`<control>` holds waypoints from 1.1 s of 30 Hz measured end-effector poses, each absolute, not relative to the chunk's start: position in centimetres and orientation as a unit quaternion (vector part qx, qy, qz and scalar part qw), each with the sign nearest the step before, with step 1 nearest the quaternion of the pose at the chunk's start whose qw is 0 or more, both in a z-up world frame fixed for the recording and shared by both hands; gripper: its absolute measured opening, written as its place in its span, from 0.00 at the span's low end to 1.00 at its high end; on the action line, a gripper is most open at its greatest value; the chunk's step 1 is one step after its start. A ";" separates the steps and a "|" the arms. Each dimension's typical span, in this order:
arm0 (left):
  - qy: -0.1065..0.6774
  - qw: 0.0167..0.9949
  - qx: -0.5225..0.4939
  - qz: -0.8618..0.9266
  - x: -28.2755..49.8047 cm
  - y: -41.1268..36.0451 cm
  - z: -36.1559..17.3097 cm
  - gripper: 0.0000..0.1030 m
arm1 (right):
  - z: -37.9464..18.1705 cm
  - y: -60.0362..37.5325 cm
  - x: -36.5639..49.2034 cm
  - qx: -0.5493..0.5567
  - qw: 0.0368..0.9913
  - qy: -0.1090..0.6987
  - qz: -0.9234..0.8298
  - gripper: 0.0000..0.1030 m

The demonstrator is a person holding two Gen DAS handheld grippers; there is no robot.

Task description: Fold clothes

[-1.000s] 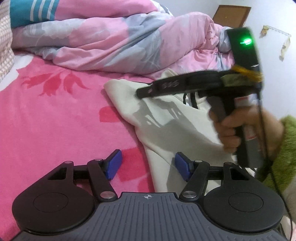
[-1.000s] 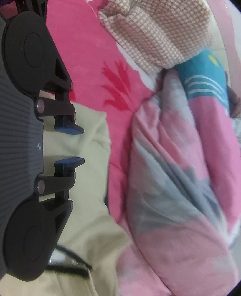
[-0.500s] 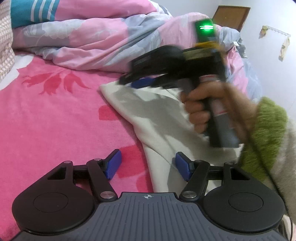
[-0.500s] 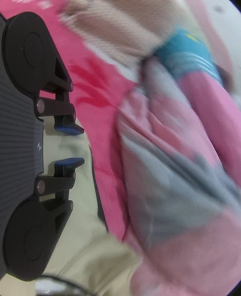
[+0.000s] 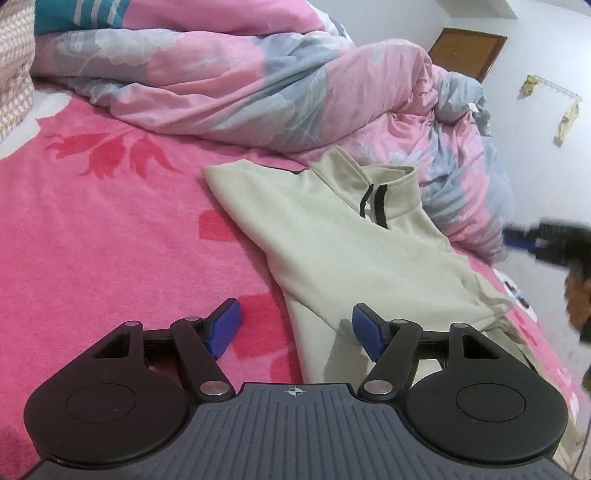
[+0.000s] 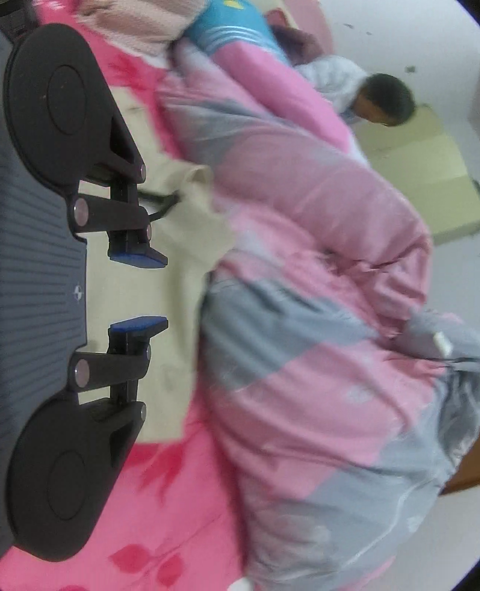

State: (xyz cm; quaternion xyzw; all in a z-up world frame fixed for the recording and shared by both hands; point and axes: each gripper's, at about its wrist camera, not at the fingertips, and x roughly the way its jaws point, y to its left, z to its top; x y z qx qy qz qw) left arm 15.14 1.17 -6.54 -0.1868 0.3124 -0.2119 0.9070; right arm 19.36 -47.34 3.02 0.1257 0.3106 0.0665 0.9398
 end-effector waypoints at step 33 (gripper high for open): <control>0.280 0.887 -0.278 -0.241 14.8 3.8 -7.1 0.68 | -4.4 -58.4 5.7 0.495 0.839 0.227 0.014 0.35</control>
